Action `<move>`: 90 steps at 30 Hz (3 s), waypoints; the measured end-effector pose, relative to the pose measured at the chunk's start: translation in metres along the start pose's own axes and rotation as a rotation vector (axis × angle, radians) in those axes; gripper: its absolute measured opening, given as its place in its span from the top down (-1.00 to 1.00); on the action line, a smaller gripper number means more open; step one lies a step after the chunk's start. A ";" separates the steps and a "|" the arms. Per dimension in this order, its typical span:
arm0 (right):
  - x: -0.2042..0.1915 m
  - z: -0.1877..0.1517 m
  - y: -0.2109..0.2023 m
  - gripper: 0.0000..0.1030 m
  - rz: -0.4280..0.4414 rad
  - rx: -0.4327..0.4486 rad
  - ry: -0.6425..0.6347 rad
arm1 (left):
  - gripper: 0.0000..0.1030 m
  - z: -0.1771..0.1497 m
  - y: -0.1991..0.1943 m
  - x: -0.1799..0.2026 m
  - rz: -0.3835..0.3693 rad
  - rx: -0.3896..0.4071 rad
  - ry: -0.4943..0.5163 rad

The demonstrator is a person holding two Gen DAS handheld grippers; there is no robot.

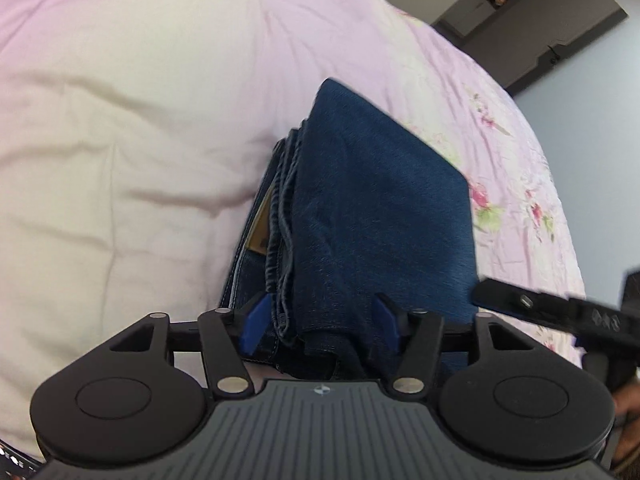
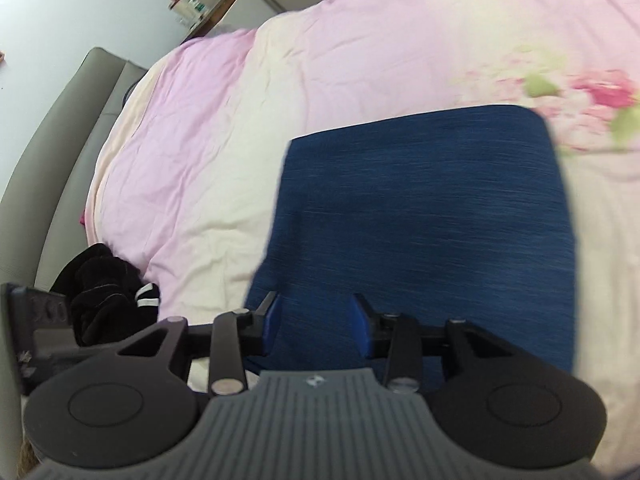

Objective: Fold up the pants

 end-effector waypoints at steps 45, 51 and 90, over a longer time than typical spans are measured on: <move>0.078 -0.006 -0.027 0.88 -0.342 0.047 -0.338 | 0.83 0.048 0.027 0.035 0.272 0.127 0.164; 0.092 0.008 -0.017 0.88 -0.330 -0.017 -0.317 | 0.82 0.059 0.021 0.031 0.236 0.125 0.167; 0.125 0.019 -0.033 -0.38 -0.150 0.034 -0.001 | -0.56 0.063 0.040 0.003 0.097 -0.054 0.136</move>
Point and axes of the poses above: each gripper's, at about its wrist camera, not at the fingertips, and y roughly the way its jaws point, x to its right, z to its top, the point moved 2 cm from there along y, roughly the way its jaws point, and after that the axes turned 15 degrees about z, right-handed, at the moved point
